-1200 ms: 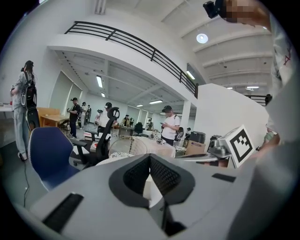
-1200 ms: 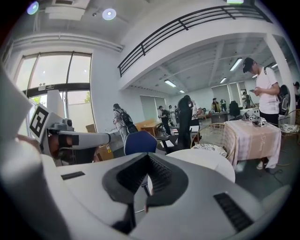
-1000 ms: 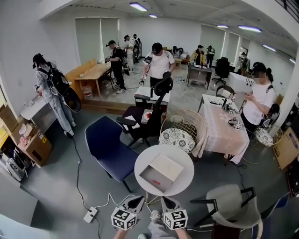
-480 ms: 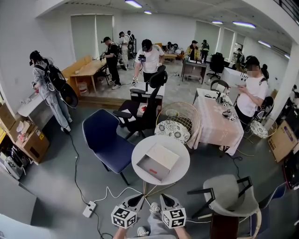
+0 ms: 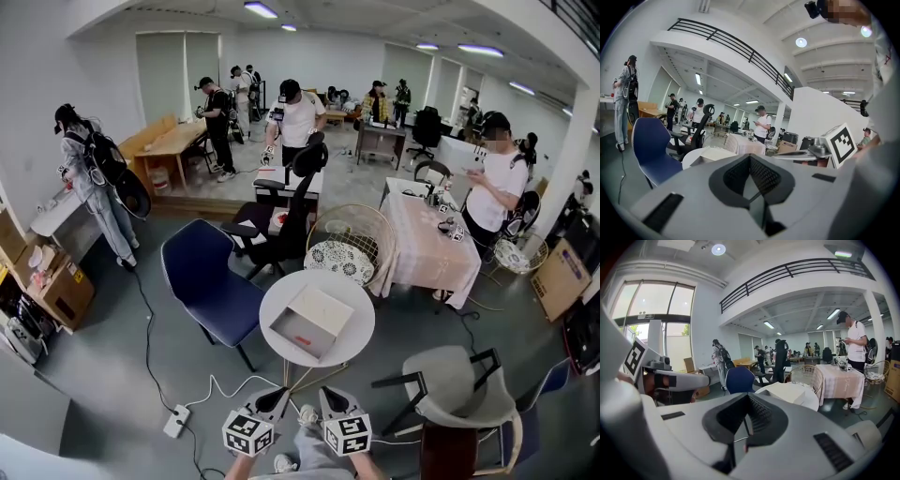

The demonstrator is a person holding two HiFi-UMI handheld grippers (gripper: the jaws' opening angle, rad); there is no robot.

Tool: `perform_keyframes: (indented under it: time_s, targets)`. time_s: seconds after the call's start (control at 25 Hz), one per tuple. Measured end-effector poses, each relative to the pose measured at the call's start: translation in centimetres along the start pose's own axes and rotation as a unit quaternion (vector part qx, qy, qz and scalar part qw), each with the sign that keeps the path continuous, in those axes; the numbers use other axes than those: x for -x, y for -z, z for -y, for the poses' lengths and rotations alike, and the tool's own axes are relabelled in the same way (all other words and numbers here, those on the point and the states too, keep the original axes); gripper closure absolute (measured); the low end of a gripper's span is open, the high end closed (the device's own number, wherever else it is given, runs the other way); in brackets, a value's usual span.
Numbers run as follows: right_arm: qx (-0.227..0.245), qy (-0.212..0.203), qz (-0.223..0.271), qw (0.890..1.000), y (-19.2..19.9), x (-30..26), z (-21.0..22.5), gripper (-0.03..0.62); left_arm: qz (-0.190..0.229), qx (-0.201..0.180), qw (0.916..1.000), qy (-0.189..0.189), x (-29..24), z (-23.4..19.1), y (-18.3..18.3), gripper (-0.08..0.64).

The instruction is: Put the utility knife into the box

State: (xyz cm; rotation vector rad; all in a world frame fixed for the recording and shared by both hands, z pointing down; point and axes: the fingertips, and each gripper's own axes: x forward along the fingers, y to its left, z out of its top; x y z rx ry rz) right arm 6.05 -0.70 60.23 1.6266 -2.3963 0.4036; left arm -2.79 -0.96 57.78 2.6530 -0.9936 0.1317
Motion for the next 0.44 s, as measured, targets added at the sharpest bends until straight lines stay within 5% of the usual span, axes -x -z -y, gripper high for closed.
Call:
perform_keyframes:
  time_s: [0.44]
  targets:
    - [0.006,-0.007,0.002,1.000,0.2,0.0,-1.1,0.577,0.006,0.000,1.0000,-0.005,1.0,-0.2,0.1,0.548]
